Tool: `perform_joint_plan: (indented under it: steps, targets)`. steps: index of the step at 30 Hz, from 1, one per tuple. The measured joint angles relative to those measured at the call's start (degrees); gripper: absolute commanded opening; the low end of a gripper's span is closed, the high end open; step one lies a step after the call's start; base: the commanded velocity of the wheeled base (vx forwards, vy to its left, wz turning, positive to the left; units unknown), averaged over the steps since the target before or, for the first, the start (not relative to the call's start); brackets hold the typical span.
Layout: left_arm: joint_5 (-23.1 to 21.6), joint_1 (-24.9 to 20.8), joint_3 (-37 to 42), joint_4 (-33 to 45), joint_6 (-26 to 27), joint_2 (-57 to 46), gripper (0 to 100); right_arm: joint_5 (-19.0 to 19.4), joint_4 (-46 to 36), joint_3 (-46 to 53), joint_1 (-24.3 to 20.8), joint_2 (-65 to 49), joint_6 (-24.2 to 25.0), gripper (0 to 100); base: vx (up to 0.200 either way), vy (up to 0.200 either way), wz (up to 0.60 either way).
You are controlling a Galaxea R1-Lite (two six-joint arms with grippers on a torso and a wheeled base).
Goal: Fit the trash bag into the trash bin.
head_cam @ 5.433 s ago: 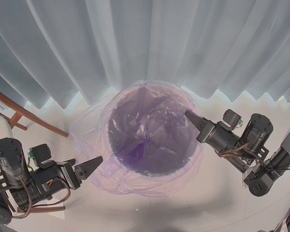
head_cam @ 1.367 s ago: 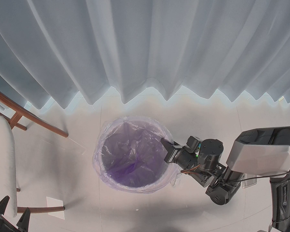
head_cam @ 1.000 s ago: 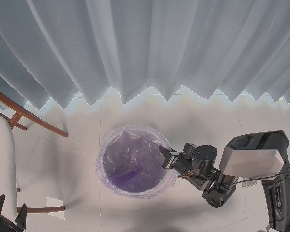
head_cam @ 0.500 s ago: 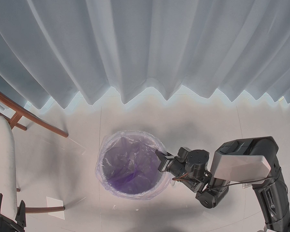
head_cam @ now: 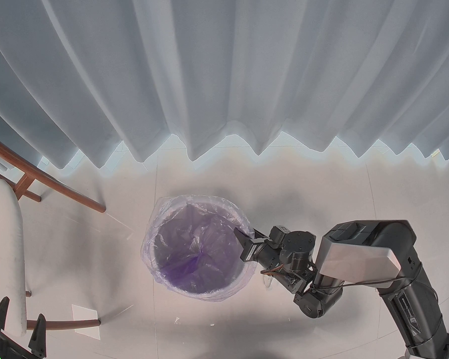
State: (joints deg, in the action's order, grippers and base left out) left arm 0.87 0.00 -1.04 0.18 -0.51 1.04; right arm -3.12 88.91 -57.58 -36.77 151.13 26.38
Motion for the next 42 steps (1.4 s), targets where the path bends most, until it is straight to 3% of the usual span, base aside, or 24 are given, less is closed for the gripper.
perform_joint_plan:
  steps: [16,32,36,42]
  targets:
    - [0.0,0.0,0.0,0.0,0.0,-0.2,100,0.2,0.0,4.3,0.2,-3.4,1.6,100,0.0,0.0,0.0]
    - [0.0,0.0,0.0,0.0,0.0,-0.2,100,6.1,0.1,18.6,2.7,-14.1,4.6,100,0.0,0.0,0.0]
    - [0.0,0.0,0.0,0.0,0.0,-0.2,100,8.7,0.1,18.3,3.5,-13.9,8.2,100,0.0,0.0,0.0]
    - [0.0,0.0,0.0,0.0,-0.1,-0.2,100,11.0,0.0,15.0,5.1,-12.3,19.0,100,0.0,0.0,0.0]
